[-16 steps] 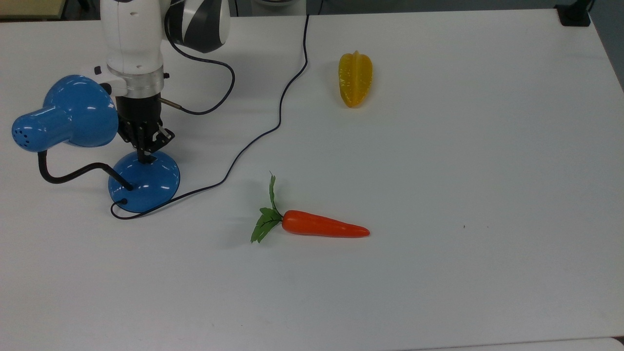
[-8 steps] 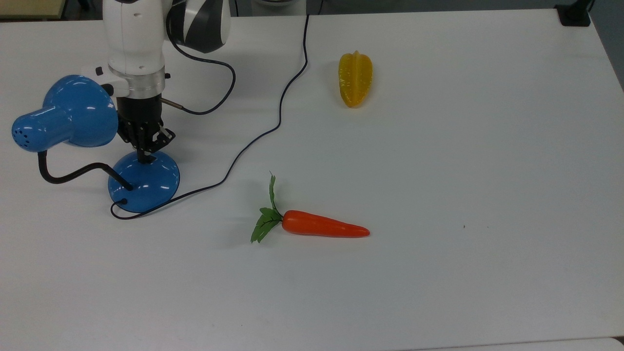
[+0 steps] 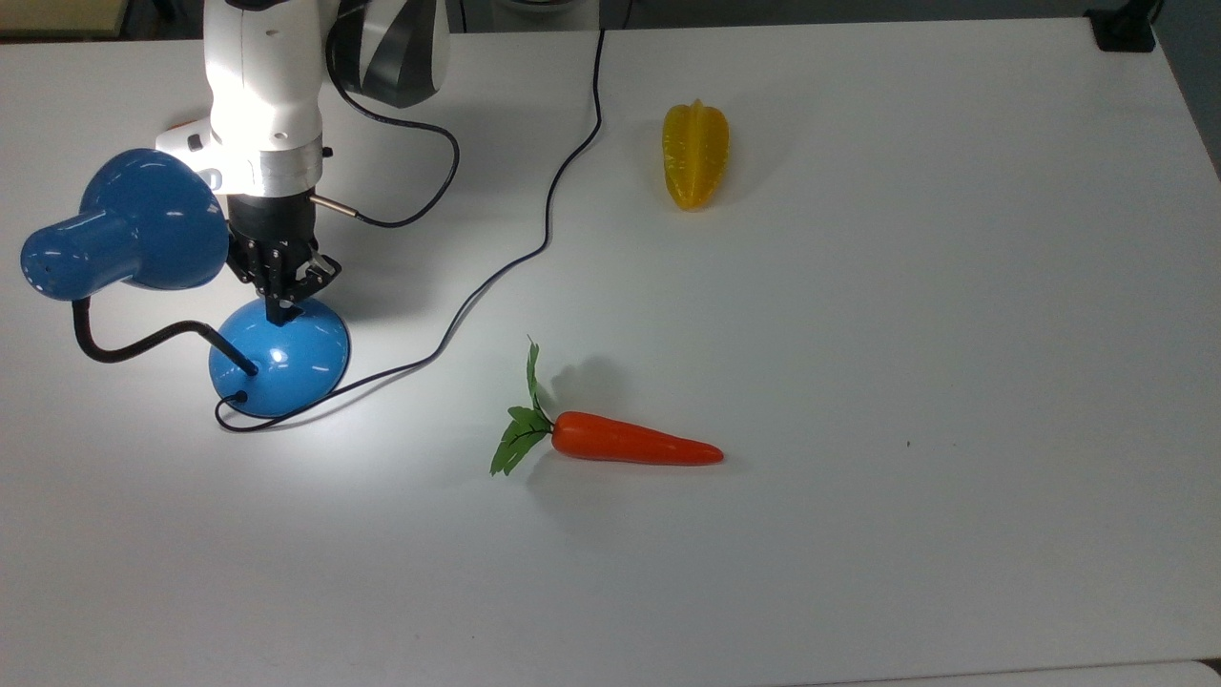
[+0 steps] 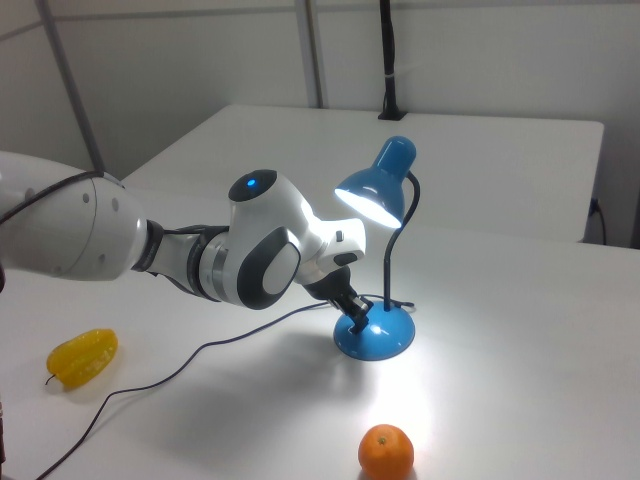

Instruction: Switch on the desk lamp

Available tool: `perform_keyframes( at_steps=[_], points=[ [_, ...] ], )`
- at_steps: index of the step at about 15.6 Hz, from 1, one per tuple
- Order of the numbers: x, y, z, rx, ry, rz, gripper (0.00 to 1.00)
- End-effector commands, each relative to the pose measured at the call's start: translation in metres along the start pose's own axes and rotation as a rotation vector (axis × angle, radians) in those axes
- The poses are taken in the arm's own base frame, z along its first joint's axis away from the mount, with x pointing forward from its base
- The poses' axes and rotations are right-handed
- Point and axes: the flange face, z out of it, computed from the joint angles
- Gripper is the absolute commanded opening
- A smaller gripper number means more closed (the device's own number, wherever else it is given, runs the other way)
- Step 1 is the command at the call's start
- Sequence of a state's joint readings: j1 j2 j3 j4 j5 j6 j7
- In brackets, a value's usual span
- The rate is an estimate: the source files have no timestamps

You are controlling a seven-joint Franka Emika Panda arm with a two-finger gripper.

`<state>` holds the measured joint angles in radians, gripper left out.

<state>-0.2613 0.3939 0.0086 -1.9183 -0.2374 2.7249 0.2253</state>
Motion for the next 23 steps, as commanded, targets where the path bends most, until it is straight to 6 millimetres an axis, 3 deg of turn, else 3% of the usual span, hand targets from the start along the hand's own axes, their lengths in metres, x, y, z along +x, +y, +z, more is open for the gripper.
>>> perform_keyframes(
  at_steps=[1,6,13,19,23],
  points=[
    [-0.003,0.004,0.014,-0.011,0.003,-0.006,0.0],
    [-0.001,-0.005,-0.022,-0.033,-0.075,0.003,0.0],
    [-0.02,-0.087,-0.105,-0.076,-0.27,-0.134,0.0],
    [-0.026,-0.142,-0.214,-0.049,-0.339,-0.308,0.0],
    [-0.022,-0.147,-0.282,0.072,-0.351,-0.343,0.0]
  ],
)
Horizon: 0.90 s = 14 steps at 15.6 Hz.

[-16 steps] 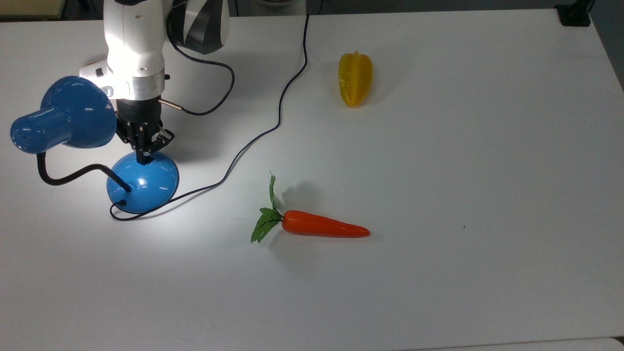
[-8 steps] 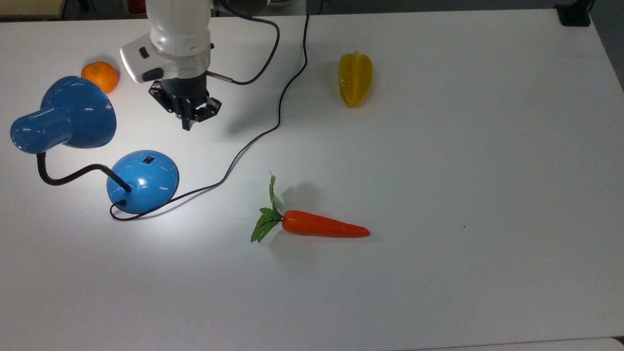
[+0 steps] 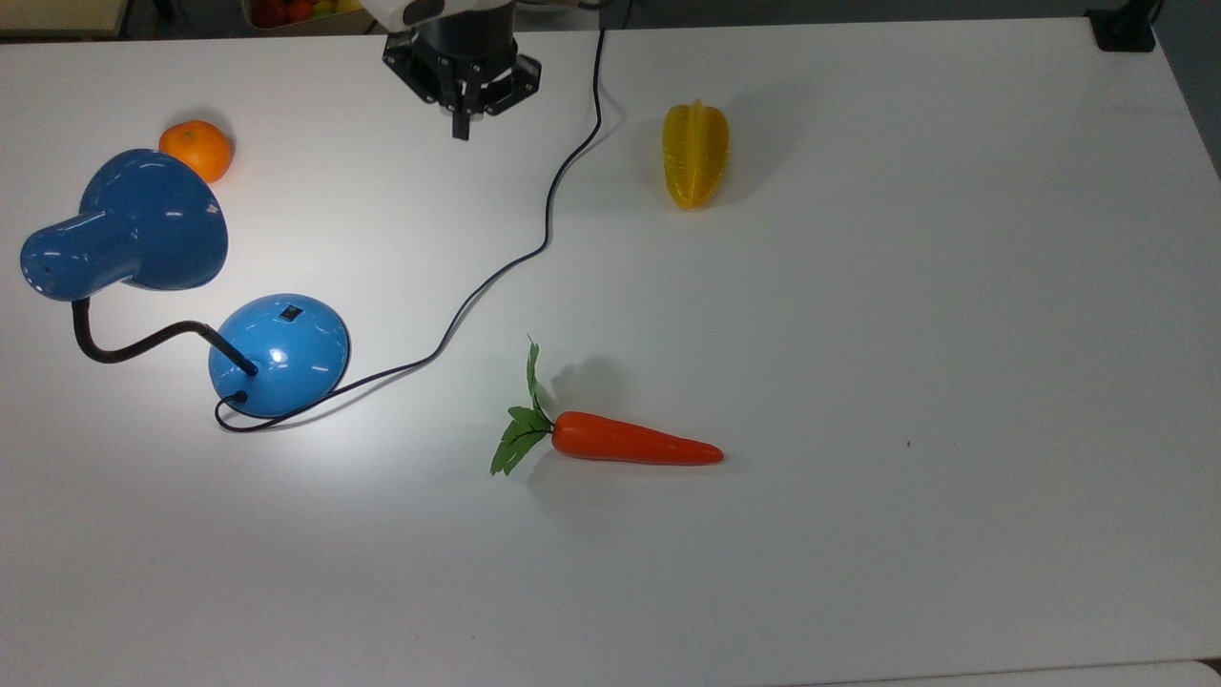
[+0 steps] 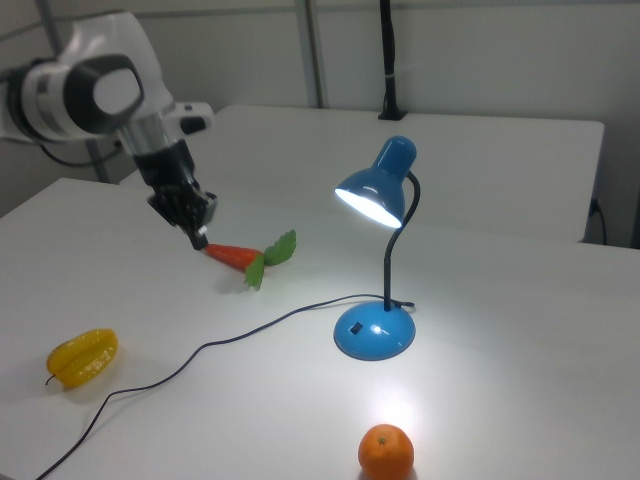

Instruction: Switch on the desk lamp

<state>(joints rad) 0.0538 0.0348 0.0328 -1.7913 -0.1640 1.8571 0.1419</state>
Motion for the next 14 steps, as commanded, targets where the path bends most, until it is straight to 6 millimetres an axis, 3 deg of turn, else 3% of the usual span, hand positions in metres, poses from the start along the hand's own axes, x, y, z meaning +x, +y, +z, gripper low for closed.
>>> perform_keyframes(
  at_steps=[1,4,5,7,9,10,12,14],
  points=[
    [-0.022,0.001,-0.048,0.073,-0.013,-0.079,0.0],
    [-0.032,-0.002,-0.057,0.076,-0.042,-0.125,0.05],
    [-0.032,0.0,-0.056,0.076,-0.047,-0.115,0.1],
    [-0.035,0.003,-0.054,0.073,-0.069,-0.108,0.35],
    [-0.036,0.006,-0.064,0.073,-0.065,-0.105,0.39],
    [-0.037,0.006,-0.063,0.074,-0.072,-0.106,0.53],
    [-0.037,0.006,-0.064,0.059,-0.071,-0.112,0.91],
    [-0.037,0.008,-0.064,0.053,-0.069,-0.12,1.0]
  ],
)
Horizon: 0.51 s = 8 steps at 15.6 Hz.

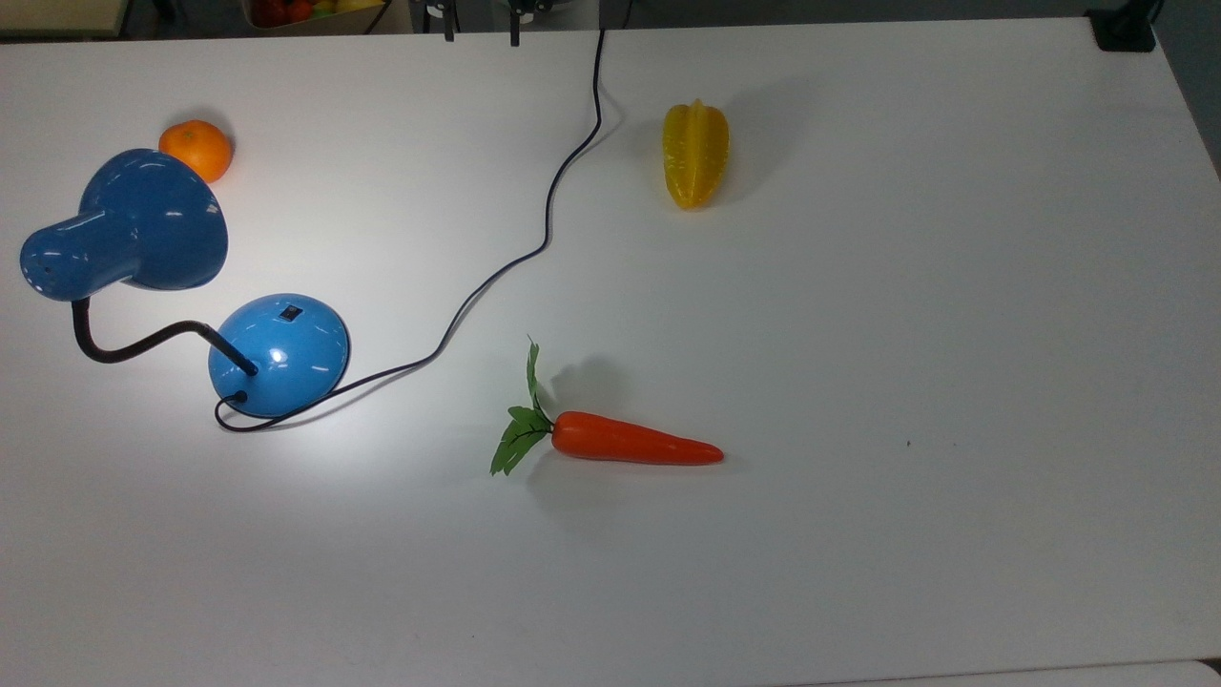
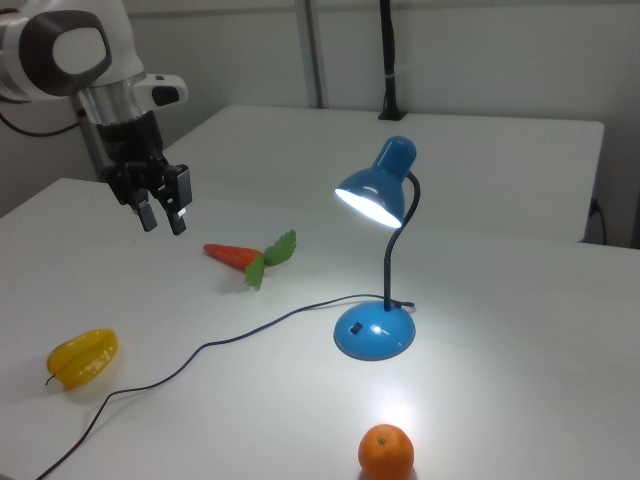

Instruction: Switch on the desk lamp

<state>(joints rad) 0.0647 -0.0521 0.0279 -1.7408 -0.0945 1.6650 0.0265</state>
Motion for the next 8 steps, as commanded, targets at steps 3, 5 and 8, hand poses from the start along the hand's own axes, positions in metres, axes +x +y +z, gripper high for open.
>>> perform_keyframes(
  at_steps=[3,5,8],
  points=[
    [-0.005,0.006,-0.011,-0.004,-0.003,-0.022,1.0],
    [-0.005,0.008,-0.015,-0.004,-0.002,-0.016,1.0],
    [-0.005,0.008,-0.018,-0.006,0.0,-0.01,1.0]
  ],
)
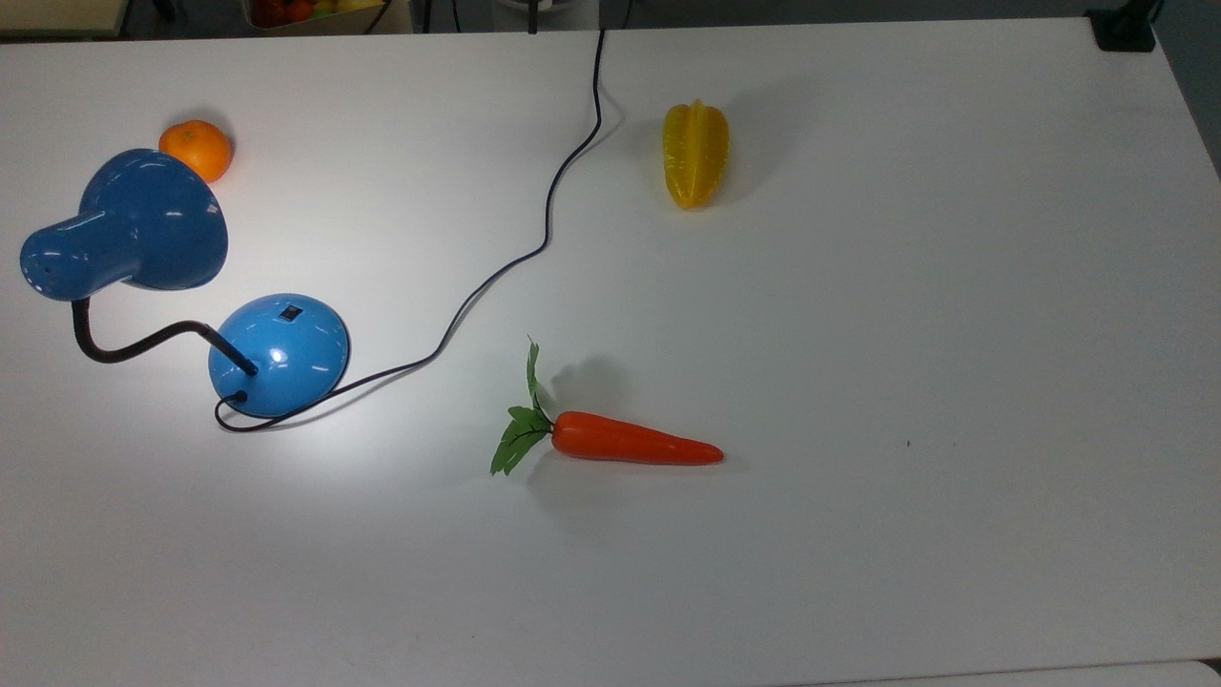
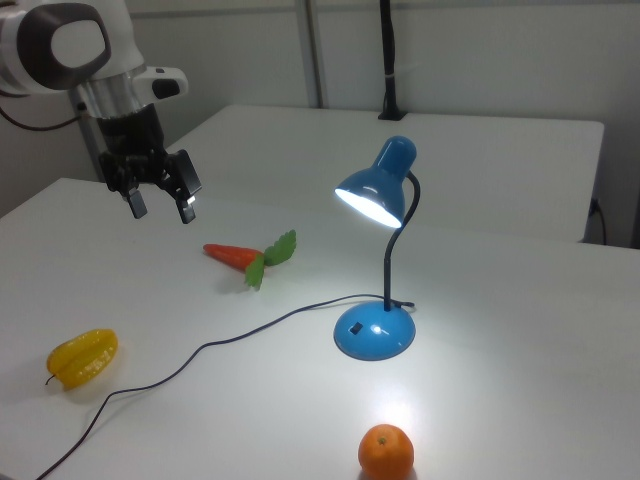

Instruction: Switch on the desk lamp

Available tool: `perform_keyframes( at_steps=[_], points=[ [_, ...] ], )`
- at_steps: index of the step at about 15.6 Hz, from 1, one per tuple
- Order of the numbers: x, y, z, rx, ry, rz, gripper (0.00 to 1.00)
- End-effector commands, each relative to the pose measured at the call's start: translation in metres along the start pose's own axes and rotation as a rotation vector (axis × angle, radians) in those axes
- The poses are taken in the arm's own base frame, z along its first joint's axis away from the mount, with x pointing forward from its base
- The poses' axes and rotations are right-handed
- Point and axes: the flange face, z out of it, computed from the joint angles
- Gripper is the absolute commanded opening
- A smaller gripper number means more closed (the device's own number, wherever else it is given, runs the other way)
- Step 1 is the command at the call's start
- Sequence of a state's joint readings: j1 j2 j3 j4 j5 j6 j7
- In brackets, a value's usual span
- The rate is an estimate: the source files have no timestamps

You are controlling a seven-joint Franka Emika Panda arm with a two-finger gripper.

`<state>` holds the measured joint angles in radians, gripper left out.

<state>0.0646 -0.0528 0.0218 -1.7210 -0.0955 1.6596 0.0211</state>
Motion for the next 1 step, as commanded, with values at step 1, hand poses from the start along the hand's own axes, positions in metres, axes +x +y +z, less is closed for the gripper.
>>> perform_keyframes(
  at_steps=[1],
  points=[
    [-0.0057,0.0038,-0.0094,-0.004,-0.015,-0.011,1.0]
  ],
)
